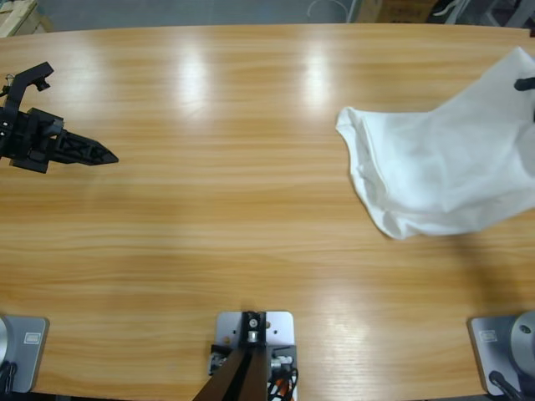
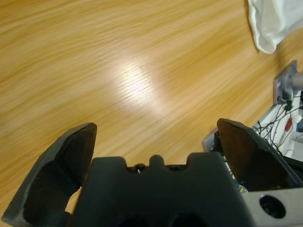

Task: Fold clothes

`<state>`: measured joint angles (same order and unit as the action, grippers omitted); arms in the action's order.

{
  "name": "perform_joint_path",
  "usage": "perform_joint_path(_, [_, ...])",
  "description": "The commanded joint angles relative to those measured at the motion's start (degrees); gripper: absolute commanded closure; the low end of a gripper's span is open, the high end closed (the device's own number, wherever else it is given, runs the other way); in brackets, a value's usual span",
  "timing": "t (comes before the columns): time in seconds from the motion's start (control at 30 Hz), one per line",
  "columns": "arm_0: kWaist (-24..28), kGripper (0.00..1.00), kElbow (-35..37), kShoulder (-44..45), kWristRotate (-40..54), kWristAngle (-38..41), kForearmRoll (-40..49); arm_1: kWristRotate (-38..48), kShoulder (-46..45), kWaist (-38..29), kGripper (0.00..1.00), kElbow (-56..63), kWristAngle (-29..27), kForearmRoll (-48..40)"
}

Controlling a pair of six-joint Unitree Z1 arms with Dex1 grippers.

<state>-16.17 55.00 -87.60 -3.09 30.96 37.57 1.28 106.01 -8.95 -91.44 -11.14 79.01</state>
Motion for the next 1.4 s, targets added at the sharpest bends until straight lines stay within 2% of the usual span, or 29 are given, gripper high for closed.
perform_joint_path(0.03, [-0.3,0.009,-1.0,-0.5,0.8,0.9,-0.6,3.7,5.3,-11.2,1.0,-0.5,-0.7,0.9])
perform_joint_path(0.37, [-0.3,0.009,-1.0,-0.4,0.8,0.9,-0.6,7.6,10.1,-19.9,1.0,-2.3,1.1,0.9])
perform_joint_path(0.6, [-0.3,0.009,-1.0,-0.5,0.9,0.9,-0.6,10.1,12.5,-22.6,1.0,-9.0,2.3,2.5])
perform_joint_path(0.83, [-0.3,0.009,-1.0,-0.5,0.9,0.9,-0.6,11.1,13.0,-24.0,0.985,-13.9,7.3,2.6])
perform_joint_path(0.87, [-0.3,0.009,-1.0,-0.5,0.9,0.9,-0.6,11.1,13.7,-24.3,0.622,-13.9,8.1,2.7])
perform_joint_path(0.9, [-0.3,0.009,-1.0,-0.4,0.8,0.9,-0.6,11.1,14.5,-24.6,0.338,-13.9,8.4,2.9])
perform_joint_path(0.93, [-0.3,0.009,-1.0,-0.4,0.8,0.9,-0.6,11.1,15.3,-25.2,0.29,-13.9,8.8,3.4])
perform_joint_path(1.07, [-0.3,0.009,-1.0,-0.4,0.9,0.9,-0.6,12.7,15.1,-26.2,0.272,-13.7,9.2,3.5])
perform_joint_path(1.13, [-0.3,0.009,-1.0,-0.4,0.9,0.9,-0.6,13.5,15.3,-27.3,0.143,-13.8,9.5,3.5])
perform_joint_path(1.2, [-0.3,0.009,-1.0,-0.3,0.9,0.9,-0.6,14.3,15.9,-28.5,0.062,-13.7,9.8,3.5])
perform_joint_path(1.4, [-0.3,0.009,-1.0,-0.3,0.9,0.9,-0.6,17.6,17.1,-33.3,0.055,-13.8,11.7,3.4])
